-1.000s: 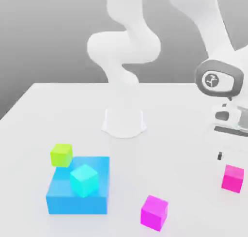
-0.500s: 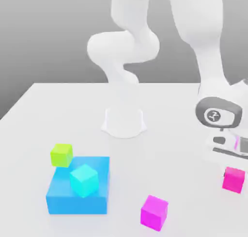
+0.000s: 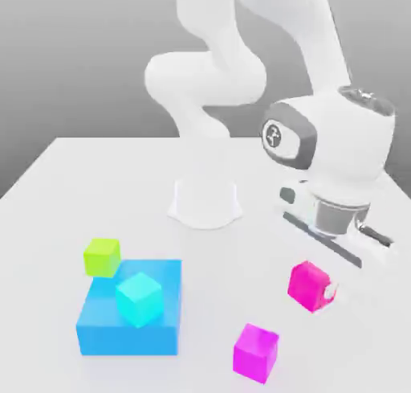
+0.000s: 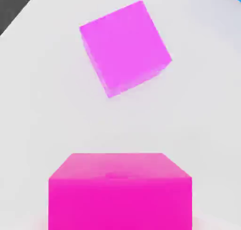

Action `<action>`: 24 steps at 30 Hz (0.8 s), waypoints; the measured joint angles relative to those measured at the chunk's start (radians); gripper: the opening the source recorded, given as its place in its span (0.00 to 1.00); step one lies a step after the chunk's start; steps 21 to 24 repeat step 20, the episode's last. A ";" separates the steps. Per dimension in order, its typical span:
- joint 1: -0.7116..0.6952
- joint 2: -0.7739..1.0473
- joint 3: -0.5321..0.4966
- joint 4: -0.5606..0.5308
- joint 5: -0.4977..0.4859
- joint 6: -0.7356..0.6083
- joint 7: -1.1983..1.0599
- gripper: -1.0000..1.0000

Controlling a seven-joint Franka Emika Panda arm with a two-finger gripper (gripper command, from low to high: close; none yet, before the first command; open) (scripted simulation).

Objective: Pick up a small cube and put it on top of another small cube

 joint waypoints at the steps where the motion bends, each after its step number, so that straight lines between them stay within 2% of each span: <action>1: -0.048 -0.039 -0.026 -0.017 0.021 -0.019 0.016 0.00; 11: -0.324 -0.381 -0.327 -0.176 0.209 -0.147 0.148 0.00; 16: -0.355 -0.265 -0.360 -0.220 0.223 0.019 0.164 0.00; 17: -0.356 -0.233 -0.359 -0.227 0.224 0.059 0.163 1.00; 24: -0.356 -0.233 -0.359 -0.227 0.224 0.059 0.163 1.00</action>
